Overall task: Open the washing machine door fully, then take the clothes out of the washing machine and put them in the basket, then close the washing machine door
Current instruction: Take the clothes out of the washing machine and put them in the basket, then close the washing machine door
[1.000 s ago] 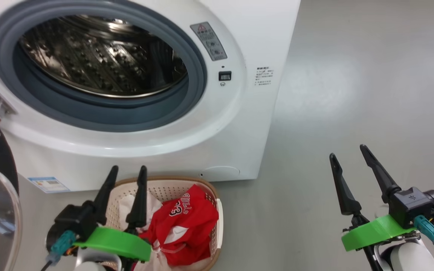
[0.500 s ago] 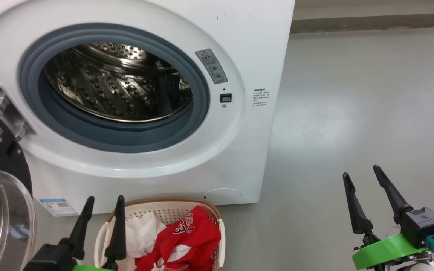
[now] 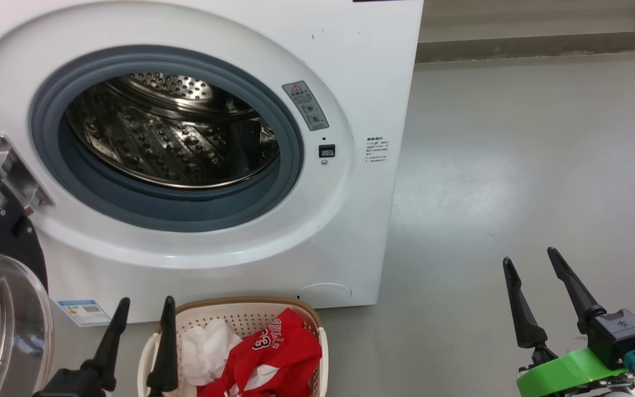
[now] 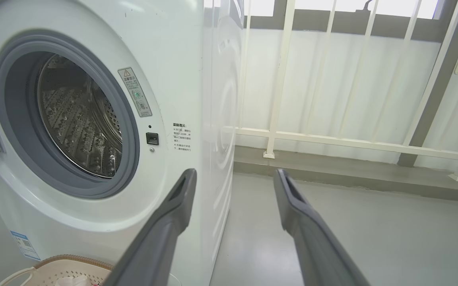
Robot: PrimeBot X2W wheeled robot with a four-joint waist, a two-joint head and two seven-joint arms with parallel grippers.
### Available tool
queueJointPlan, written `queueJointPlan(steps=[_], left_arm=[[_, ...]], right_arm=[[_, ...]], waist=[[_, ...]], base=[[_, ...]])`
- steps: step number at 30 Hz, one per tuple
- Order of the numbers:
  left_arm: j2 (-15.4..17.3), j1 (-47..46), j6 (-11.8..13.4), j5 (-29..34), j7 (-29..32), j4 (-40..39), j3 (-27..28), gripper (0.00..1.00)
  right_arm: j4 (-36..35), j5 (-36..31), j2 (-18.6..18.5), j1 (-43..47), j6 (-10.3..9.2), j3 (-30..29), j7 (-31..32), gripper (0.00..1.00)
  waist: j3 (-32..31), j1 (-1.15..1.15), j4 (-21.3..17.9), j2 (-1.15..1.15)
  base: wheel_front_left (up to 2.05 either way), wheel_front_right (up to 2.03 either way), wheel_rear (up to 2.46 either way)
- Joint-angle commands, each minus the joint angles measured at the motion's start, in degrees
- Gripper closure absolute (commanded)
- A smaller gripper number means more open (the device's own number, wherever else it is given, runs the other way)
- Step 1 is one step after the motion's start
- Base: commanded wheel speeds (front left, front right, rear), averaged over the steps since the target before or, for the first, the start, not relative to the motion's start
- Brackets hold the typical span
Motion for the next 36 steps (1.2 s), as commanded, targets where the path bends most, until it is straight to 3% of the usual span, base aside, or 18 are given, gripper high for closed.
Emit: queueJointPlan(steps=[1,21,36], left_arm=[[1.2,-0.8,0.3,0.9,-0.5,-1.7,1.9,0.0],[1.3,-0.6,-0.5,0.9,-0.5,-3.1,1.0,0.0],[1.0,-0.4,1.2,1.4,-0.5,-2.7,1.0,0.0]], right_arm=[[-1.6,-0.8,-0.3,-0.8,0.2,1.1,-0.4,0.0],[-1.3,0.2,-0.3,-0.9,0.2,1.6,-0.4,0.0],[-0.9,0.2,-0.3,-0.7,0.2,1.7,-0.4,0.0]], waist=[[0.0,0.0,0.0,0.0],[0.2,0.0,0.1,0.0],[0.0,0.0,1.3,0.0]], base=[[-0.52,0.52,0.0],[-1.49,1.49,0.0],[-0.32,0.32,0.0]])
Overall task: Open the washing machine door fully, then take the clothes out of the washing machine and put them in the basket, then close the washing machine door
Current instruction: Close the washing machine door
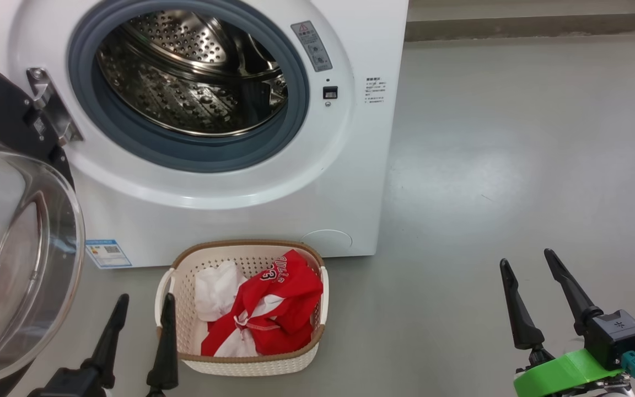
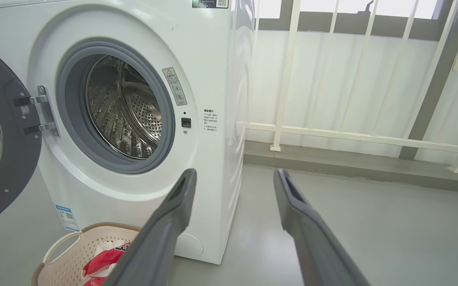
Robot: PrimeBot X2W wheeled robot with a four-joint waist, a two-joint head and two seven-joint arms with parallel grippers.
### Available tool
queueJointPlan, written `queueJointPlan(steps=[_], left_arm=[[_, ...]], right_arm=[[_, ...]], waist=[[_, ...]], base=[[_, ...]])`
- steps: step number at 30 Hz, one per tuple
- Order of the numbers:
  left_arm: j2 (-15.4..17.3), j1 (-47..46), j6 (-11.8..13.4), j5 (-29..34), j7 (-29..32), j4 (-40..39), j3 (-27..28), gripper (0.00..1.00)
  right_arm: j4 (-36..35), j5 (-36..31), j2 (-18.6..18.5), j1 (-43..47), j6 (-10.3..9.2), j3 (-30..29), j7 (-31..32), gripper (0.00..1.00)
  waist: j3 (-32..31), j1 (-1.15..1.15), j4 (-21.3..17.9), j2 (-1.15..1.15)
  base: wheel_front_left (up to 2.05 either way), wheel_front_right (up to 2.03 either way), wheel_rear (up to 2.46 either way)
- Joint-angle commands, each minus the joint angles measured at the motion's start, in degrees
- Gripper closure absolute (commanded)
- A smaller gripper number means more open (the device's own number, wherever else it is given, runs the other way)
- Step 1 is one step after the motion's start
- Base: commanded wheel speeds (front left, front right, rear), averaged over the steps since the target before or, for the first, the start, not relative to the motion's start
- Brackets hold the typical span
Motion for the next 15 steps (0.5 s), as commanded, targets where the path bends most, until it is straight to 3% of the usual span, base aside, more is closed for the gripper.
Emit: queueJointPlan(steps=[1,8,15], left_arm=[[0.5,-0.5,0.4,0.5,-0.5,-1.2,1.6,0.0],[0.2,-0.9,1.5,0.7,-0.5,-2.5,1.4,0.0],[0.1,-0.9,3.8,1.2,0.1,-4.1,1.5,0.0]], right_arm=[[-1.3,0.1,-0.7,-0.7,0.2,1.6,-0.4,0.0],[-1.5,0.0,-0.7,-0.6,0.2,2.1,-0.4,0.0],[-1.6,-0.3,-0.7,-0.7,0.2,3.5,-0.4,0.0]], waist=[[0.0,0.0,0.2,0.0],[0.5,0.0,2.5,0.0],[0.7,0.0,7.5,0.0]], base=[[0.0,0.0,0.0],[0.0,0.0,0.0],[0.0,0.0,0.0]])
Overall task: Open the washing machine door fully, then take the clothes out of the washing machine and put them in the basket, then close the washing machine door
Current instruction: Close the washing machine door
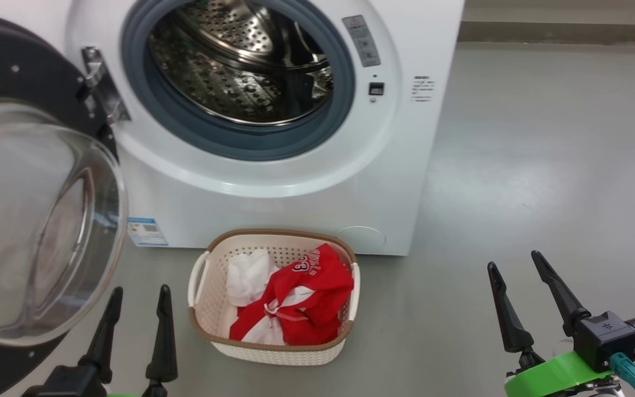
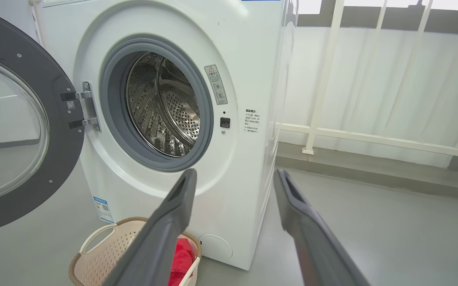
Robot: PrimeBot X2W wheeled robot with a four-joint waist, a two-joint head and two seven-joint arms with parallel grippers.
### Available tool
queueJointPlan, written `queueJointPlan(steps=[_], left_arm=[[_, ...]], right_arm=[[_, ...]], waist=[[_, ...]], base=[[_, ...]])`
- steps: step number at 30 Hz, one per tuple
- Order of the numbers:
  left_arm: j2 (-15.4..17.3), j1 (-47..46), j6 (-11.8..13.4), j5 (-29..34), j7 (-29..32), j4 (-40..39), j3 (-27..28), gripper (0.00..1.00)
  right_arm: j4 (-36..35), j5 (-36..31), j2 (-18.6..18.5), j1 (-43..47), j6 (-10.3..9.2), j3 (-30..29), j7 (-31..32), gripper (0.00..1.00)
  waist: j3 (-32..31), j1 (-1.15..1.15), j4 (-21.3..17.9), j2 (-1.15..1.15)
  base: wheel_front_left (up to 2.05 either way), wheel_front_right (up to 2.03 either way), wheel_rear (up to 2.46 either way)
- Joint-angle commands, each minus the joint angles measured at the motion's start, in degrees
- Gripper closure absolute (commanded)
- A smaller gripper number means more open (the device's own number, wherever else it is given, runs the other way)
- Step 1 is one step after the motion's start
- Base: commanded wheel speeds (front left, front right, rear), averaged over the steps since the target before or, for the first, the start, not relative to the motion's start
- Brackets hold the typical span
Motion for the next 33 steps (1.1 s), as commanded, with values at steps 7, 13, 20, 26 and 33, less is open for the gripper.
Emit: queueJointPlan(steps=[7,13,20,26,33], left_arm=[[0.6,-0.3,2.3,0.0,1.2,-3.9,2.1,0.0],[0.6,0.3,3.4,-0.1,2.0,-4.9,2.3,0.0],[1.0,1.0,4.4,0.5,3.1,-6.6,2.2,0.0],[1.4,1.4,5.1,0.5,3.9,-8.0,2.4,0.0],[1.5,2.2,6.0,0.1,4.5,-8.9,2.8,0.0]], right_arm=[[-1.8,-0.9,-1.3,-1.3,0.2,3.0,-0.4,0.0],[-2.1,-0.9,-1.5,-1.7,0.2,3.8,-0.4,0.0],[-2.2,-0.8,-1.5,-1.9,0.2,4.7,-0.4,0.0],[-2.8,-0.9,-1.4,-2.2,0.2,5.2,-0.4,0.0],[-2.9,-1.0,-1.2,-1.9,0.2,5.7,-0.4,0.0]], waist=[[0.3,0.0,8.0,0.0],[-0.1,0.0,12.6,0.0],[-0.7,0.0,16.3,0.0],[-0.8,0.0,19.1,0.0],[-0.7,0.0,21.0,0.0]], base=[[0.0,0.0,0.0],[0.0,0.0,0.0],[0.0,0.0,0.0],[0.0,0.0,0.0],[0.0,0.0,0.0]])
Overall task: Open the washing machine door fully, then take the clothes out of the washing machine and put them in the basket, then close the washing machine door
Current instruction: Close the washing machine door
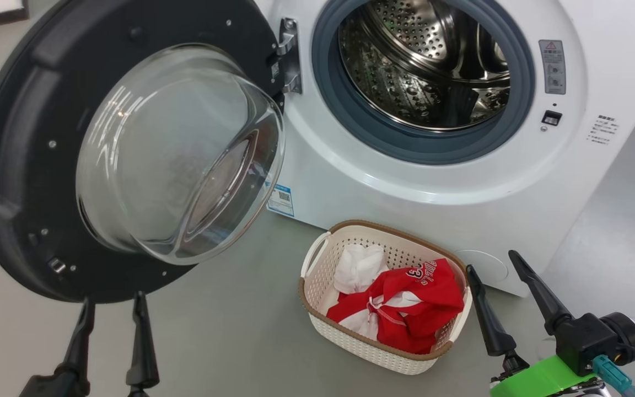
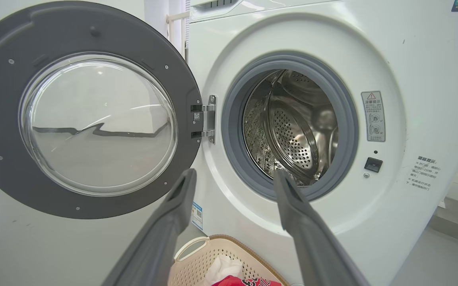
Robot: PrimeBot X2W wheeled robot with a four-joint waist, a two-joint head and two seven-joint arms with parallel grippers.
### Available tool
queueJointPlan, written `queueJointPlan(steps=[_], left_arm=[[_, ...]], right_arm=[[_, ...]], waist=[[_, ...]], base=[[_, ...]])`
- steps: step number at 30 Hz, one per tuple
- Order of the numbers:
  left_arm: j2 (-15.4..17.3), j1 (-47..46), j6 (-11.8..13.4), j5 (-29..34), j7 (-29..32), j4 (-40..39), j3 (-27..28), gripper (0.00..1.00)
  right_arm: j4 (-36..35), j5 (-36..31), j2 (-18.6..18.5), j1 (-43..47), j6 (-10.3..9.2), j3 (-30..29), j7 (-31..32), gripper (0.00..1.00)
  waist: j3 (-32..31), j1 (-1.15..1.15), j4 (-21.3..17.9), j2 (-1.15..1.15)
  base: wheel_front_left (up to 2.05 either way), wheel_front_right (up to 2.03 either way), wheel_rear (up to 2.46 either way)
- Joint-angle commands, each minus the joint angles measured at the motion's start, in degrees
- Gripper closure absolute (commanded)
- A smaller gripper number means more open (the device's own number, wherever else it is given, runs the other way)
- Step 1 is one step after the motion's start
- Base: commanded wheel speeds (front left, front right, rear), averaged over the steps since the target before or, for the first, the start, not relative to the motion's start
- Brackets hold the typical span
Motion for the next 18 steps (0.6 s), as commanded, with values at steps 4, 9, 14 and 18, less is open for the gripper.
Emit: queueJointPlan(steps=[4,9,14,18], left_arm=[[0.8,-0.9,0.7,-0.7,-0.3,-1.5,2.7,0.0],[1.2,-1.2,1.4,-0.5,-0.9,-1.4,3.2,1.0],[1.7,-2.7,2.2,-1.5,-2.3,-2.1,5.4,1.0],[2.2,-5.9,1.8,-4.7,-3.7,-1.1,8.6,1.0]], right_arm=[[-1.2,-0.9,-0.2,-2.4,0.2,2.2,-0.4,0.0],[-0.9,-0.8,-0.8,-2.6,0.2,2.4,-0.4,0.0],[-0.6,-0.8,-1.3,-2.4,0.2,2.3,-0.4,0.0],[-0.2,-0.2,-1.3,-1.7,0.2,2.1,-0.4,0.0]], waist=[[0.8,0.0,0.7,0.0],[1.2,0.0,0.8,0.0],[1.6,0.0,0.8,0.0],[0.9,0.0,1.1,0.0]], base=[[0.0,0.0,0.0],[0.0,0.0,0.0],[0.0,0.0,0.0],[0.0,0.0,0.0]])
